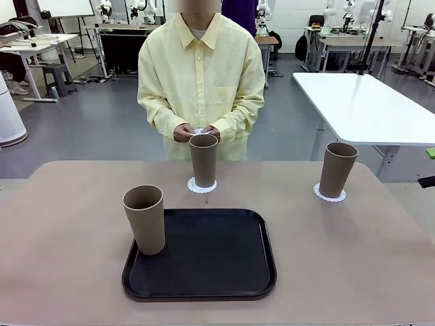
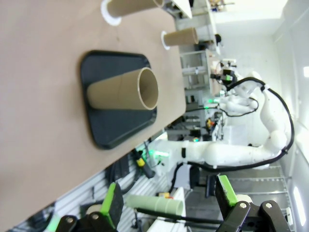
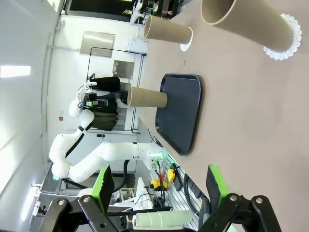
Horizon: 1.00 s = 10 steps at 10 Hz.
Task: Place coasters on the table and set cups on them.
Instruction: Take one Reusable plastic cup from the Flat Tray and place it on a coaster set by the human.
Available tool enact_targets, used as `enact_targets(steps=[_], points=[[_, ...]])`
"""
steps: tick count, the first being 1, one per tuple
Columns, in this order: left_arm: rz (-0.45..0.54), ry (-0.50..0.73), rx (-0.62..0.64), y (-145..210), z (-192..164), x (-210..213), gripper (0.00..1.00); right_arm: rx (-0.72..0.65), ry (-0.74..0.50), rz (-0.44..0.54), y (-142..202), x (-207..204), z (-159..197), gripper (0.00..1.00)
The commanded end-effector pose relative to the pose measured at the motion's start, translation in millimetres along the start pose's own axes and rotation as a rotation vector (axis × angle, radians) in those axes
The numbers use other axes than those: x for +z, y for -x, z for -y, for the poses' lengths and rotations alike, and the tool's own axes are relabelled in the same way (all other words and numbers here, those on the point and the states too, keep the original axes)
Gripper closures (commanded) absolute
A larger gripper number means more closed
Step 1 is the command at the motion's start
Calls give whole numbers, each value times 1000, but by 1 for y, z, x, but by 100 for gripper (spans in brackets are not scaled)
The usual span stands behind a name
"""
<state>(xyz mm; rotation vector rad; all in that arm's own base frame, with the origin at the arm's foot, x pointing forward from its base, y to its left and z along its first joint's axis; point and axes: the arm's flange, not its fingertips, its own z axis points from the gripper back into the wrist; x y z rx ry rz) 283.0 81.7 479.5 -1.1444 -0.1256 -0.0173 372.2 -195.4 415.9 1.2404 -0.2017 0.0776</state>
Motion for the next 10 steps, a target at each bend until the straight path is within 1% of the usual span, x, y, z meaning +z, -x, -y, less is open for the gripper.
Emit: enact_targets(steps=[1,10], points=[[2,10,-9,1,0,1,0,1,4,-6,-1,0,-1,0],[2,10,-9,1,0,1,0,1,4,-6,-1,0,-1,0]])
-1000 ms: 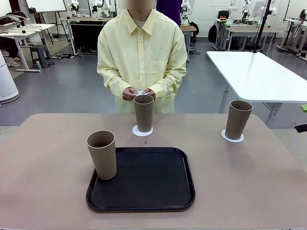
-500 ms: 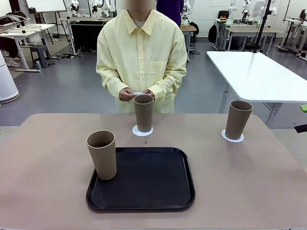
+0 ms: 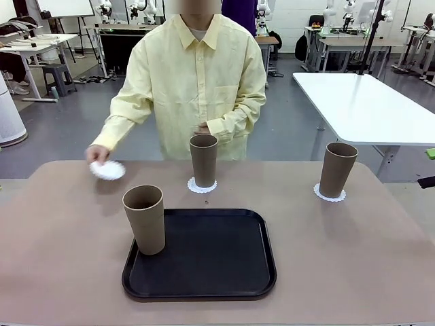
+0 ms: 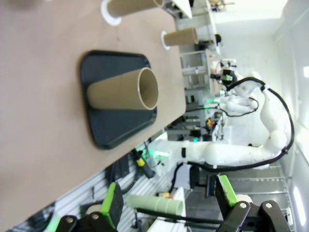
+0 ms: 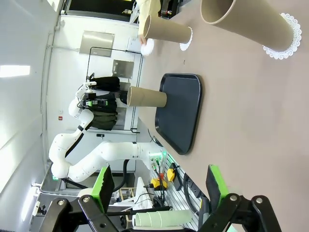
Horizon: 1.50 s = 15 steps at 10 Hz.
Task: Place coasters on the table and set cups on them.
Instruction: Take one Reusable plastic cup from the Flat Tray and place it on a coaster set by the human.
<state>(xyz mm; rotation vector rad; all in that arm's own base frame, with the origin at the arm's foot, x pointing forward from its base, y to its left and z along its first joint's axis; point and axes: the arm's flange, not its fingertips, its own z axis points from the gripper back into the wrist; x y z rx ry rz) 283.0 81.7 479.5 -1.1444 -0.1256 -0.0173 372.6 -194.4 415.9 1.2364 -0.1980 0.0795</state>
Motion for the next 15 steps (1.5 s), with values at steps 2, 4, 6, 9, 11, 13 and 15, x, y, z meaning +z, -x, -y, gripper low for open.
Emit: enact_targets(steps=[2,4,6,9,11,13,15], points=[[2,10,-9,1,0,1,0,1,1,-2,-1,1,-1,0],[2,10,-9,1,0,1,0,1,1,-2,-1,1,-1,0],[2,10,-9,1,0,1,0,1,1,-2,-1,1,-1,0],[0,0,0,0,0,0,0,1,1,-2,-1,1,-1,0],[-37,-273,-306,-43,20,-6,0,1,1,-2,-1,1,-1,0],[-172,-379,-623,-68,60,-19,0,1,1,-2,-1,1,-1,0],[-408,-449,-882,-63,91,-50,0,1,1,-2,-1,1,-1,0]])
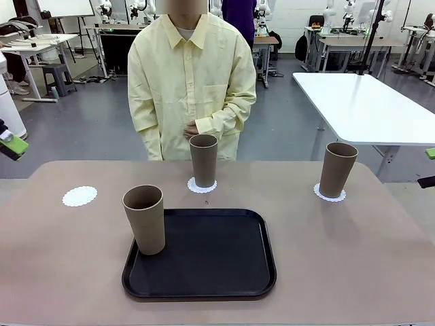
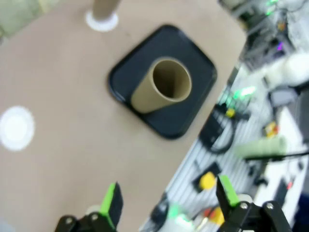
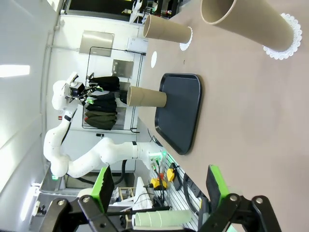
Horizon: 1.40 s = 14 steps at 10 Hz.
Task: Place coasters on the table and set cups on them.
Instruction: Take one Reusable plastic cup from the Flat Tray and place it on a coaster set by the human.
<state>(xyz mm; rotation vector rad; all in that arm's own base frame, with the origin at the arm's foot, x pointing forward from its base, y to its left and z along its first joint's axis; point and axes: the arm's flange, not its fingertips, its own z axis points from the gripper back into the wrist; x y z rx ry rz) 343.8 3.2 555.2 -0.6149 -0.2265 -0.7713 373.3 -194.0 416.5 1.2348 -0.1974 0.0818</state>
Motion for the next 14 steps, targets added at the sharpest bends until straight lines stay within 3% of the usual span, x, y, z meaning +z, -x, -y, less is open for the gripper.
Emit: enact_targets(steps=[1,2,5,6,7,11,13,14], points=[[-193,-33,-283,-8,19,-15,0,-1,-1,0,0,1,0,0],[-301,-47,-344,-14,34,-23,0,-1,-1,0,0,1,0,0],[-317,-270,-474,-31,74,-46,0,-1,-1,0,0,1,0,0],[-327,-282,-493,-36,77,-49,0,-1,-1,0,0,1,0,0],[-351,-166,-442,-37,70,-38,0,-1,-1,0,0,1,0,0],[-341,-185,-465,-37,71,-39,0,-1,-1,0,0,1,0,0],[-281,81,-553,-58,14,-55,0,-1,-1,0,0,1,0,0],[-83,227,-724,-59,-44,-76,0,-1,-1,0,0,1,0,0]])
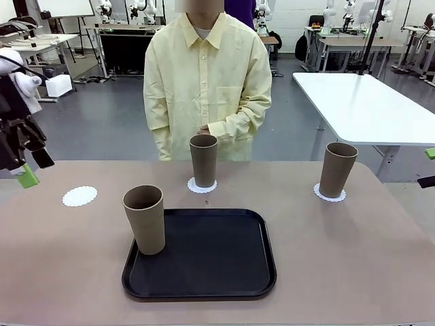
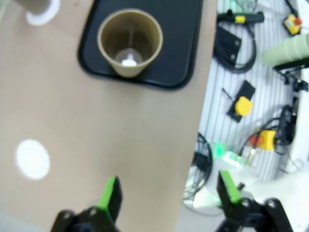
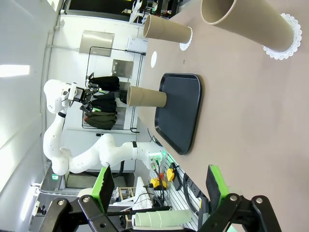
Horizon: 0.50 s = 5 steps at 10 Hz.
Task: Place coasters on the table and set cups on them.
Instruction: Take one Reusable plastic cup from the Flat Tray and place it on a coaster set by the human.
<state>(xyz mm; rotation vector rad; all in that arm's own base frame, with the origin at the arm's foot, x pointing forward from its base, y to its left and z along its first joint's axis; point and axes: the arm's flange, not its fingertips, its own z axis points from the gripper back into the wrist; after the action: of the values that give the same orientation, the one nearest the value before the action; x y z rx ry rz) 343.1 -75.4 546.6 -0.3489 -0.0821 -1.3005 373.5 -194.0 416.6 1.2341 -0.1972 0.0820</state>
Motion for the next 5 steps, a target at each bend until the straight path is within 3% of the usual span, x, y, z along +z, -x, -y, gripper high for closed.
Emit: enact_targets(steps=[1,2,4,5], points=[[353,194,-318,17,-88,-32,0,-1,-1,0,0,1,0,0],[363,197,-330,19,-90,-33,0,-1,-1,0,0,1,0,0],[573,245,-379,54,-112,-52,0,-1,-1,0,0,1,0,0],[631,258,-400,69,-118,-55,0,-1,-1,0,0,1,0,0]])
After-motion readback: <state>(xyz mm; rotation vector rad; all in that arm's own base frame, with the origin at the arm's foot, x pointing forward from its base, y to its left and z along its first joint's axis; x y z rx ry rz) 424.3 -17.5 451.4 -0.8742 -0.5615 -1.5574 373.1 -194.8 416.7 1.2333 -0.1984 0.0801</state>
